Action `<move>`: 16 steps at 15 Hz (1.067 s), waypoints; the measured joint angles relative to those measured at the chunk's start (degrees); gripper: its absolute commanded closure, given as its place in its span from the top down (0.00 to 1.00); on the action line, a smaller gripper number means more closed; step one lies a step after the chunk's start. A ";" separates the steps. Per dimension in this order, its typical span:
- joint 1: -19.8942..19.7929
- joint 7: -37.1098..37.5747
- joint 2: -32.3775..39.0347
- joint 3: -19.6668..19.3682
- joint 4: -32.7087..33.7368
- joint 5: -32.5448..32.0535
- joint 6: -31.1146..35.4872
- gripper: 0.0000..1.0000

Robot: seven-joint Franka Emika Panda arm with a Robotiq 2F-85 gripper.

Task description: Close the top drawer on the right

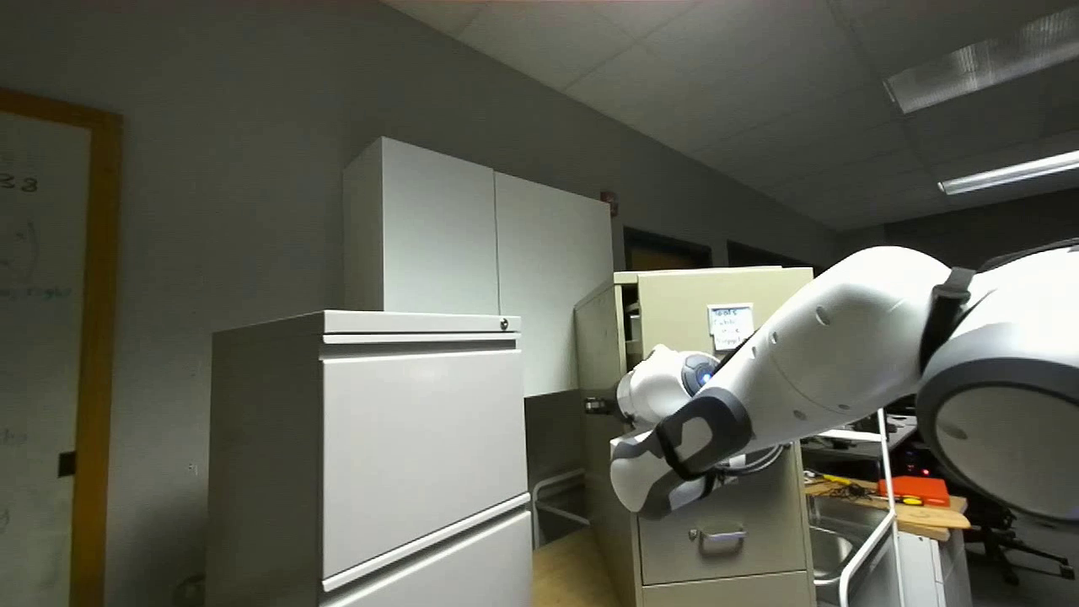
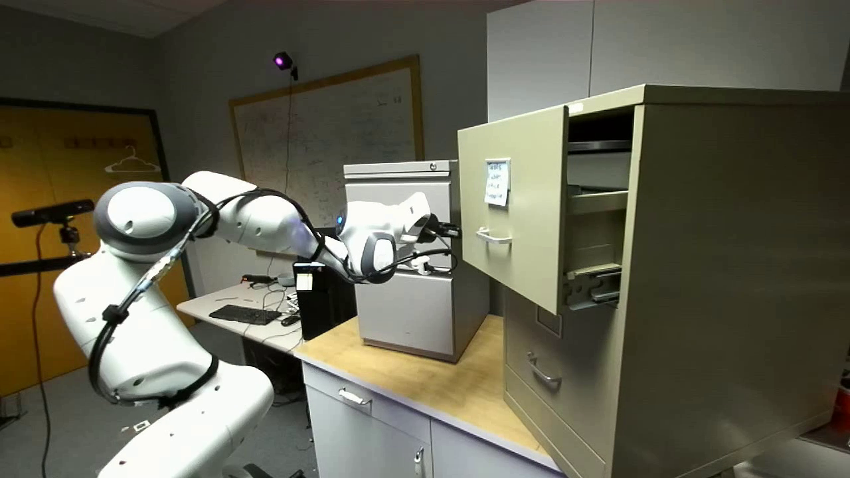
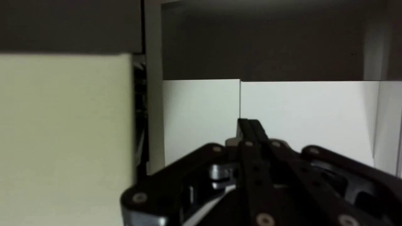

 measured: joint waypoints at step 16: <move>-18.43 -0.57 11.27 18.88 13.92 -1.96 -11.04 0.00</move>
